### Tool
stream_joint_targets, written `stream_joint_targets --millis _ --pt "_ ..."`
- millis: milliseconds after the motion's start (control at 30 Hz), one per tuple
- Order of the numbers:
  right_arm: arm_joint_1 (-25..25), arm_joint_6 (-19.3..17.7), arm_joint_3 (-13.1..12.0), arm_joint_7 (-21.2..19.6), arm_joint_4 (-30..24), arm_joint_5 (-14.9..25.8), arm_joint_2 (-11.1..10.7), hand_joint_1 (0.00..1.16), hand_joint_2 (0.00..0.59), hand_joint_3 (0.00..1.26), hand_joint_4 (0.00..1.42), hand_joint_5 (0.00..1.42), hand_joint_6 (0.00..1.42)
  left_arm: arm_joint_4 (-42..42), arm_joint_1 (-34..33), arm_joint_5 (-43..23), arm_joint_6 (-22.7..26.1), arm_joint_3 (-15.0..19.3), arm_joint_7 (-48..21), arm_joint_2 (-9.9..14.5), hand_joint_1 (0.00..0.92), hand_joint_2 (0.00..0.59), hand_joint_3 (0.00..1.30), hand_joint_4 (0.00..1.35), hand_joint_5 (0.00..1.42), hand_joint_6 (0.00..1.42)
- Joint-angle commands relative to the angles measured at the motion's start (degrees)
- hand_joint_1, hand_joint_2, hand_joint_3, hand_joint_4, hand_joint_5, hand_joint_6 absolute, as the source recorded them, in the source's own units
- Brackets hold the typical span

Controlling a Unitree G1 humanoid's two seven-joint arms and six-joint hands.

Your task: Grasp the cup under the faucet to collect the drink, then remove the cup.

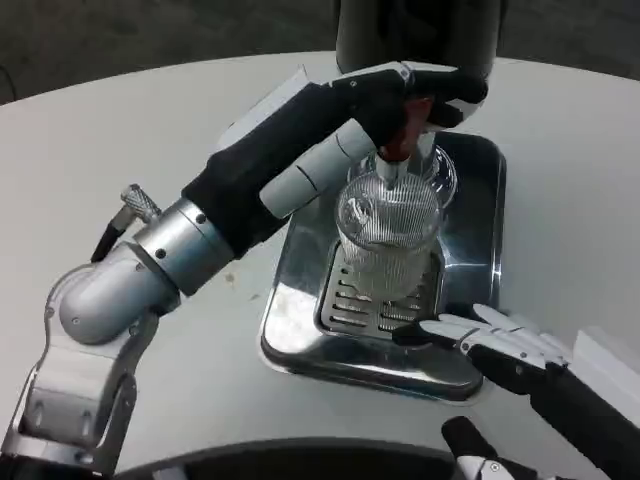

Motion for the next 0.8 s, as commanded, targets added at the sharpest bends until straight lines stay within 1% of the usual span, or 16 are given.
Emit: stream_joint_targets --millis 33,333,800 --pt "1.02 -0.15 0.62 -0.70 -1.04 0.27 0.77 0.53 0.578 0.20 0.13 0.05 0.00 1.11 0.51 2.43 -2.53 -0.63 -0.50 1.34 0.000 0.127 0.40 0.22 0.27 0.17" --pt "1.25 -0.24 1.17 -0.76 -1.19 -0.16 1.06 0.53 0.578 0.20 0.13 0.05 0.00 1.00 1.14 3.86 -5.38 -0.71 -0.60 2.12 0.000 0.129 0.41 0.24 0.29 0.17" --pt "0.76 -0.03 1.36 -0.56 -1.01 0.04 1.14 0.53 0.578 0.20 0.14 0.05 0.00 2.76 1.62 5.47 -9.43 -0.87 -0.61 3.11 0.000 0.132 0.44 0.25 0.30 0.18"
